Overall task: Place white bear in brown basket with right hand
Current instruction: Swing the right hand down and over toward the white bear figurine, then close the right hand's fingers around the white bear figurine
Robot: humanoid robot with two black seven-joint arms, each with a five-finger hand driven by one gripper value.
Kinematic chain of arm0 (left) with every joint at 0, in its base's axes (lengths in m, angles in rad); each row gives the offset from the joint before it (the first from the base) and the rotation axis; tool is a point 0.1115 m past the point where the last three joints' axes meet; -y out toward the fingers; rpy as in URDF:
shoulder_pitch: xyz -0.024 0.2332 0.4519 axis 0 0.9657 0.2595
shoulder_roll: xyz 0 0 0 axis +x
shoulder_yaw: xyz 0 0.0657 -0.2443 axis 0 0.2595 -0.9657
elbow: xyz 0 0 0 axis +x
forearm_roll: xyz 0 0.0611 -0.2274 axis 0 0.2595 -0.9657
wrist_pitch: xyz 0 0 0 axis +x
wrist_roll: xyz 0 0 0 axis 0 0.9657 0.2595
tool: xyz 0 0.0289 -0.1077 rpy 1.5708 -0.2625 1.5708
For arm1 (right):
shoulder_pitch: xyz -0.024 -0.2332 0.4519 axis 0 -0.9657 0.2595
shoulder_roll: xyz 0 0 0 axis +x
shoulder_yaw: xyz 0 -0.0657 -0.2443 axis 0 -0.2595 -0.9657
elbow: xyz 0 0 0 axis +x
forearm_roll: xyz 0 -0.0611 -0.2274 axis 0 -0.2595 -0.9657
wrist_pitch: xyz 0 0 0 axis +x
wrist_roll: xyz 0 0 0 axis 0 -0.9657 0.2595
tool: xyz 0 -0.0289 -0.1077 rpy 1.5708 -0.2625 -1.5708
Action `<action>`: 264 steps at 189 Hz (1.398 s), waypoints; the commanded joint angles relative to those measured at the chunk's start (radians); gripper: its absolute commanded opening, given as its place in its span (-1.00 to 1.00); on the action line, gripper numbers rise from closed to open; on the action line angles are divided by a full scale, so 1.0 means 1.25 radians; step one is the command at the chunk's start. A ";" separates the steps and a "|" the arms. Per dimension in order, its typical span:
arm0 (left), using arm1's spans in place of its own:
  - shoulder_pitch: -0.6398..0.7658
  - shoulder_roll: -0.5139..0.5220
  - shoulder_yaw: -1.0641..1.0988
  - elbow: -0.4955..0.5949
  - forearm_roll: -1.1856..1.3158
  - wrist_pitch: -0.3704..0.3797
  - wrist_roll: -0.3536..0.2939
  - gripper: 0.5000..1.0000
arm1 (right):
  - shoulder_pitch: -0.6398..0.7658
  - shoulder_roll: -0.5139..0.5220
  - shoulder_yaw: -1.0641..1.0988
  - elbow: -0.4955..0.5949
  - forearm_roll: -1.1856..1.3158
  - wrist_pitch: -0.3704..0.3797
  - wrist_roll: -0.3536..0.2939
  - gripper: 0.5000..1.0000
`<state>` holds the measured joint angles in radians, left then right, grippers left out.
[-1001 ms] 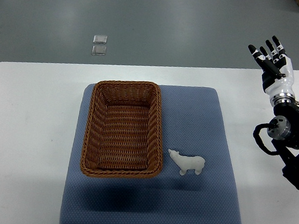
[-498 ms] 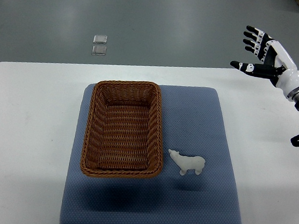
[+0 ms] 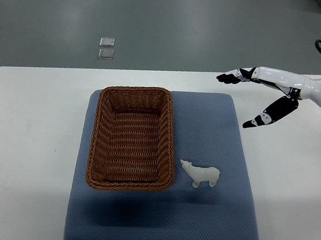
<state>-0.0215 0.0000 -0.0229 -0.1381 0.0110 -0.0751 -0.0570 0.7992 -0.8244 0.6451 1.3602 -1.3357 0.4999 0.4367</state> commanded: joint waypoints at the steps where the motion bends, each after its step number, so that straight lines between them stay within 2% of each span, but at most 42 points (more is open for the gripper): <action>1: 0.000 0.000 0.000 0.000 0.000 0.000 0.000 1.00 | 0.029 0.008 -0.020 0.014 -0.133 0.006 -0.008 0.68; 35: 0.000 0.000 0.000 0.000 0.000 0.000 0.000 1.00 | 0.056 0.018 -0.044 0.015 -0.256 0.005 -0.025 0.68; 74: 0.000 0.000 0.000 0.000 0.000 0.000 0.000 1.00 | 0.065 0.025 -0.055 0.024 -0.231 0.017 -0.013 0.68; 124: 0.000 0.000 0.000 0.000 0.000 0.000 0.000 1.00 | 0.063 0.096 -0.125 0.031 -0.230 0.021 -0.007 0.68; 193: 0.000 0.000 0.000 0.000 0.000 0.000 0.000 1.00 | -0.032 0.129 -0.122 0.029 -0.198 0.021 -0.009 0.68; 264: 0.000 0.000 0.000 0.000 0.000 0.000 0.000 1.00 | -0.083 0.140 -0.120 -0.006 -0.182 -0.024 -0.018 0.67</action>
<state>-0.0215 0.0000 -0.0230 -0.1381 0.0107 -0.0752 -0.0567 0.7104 -0.6561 0.4954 1.3638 -1.5628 0.4848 0.4146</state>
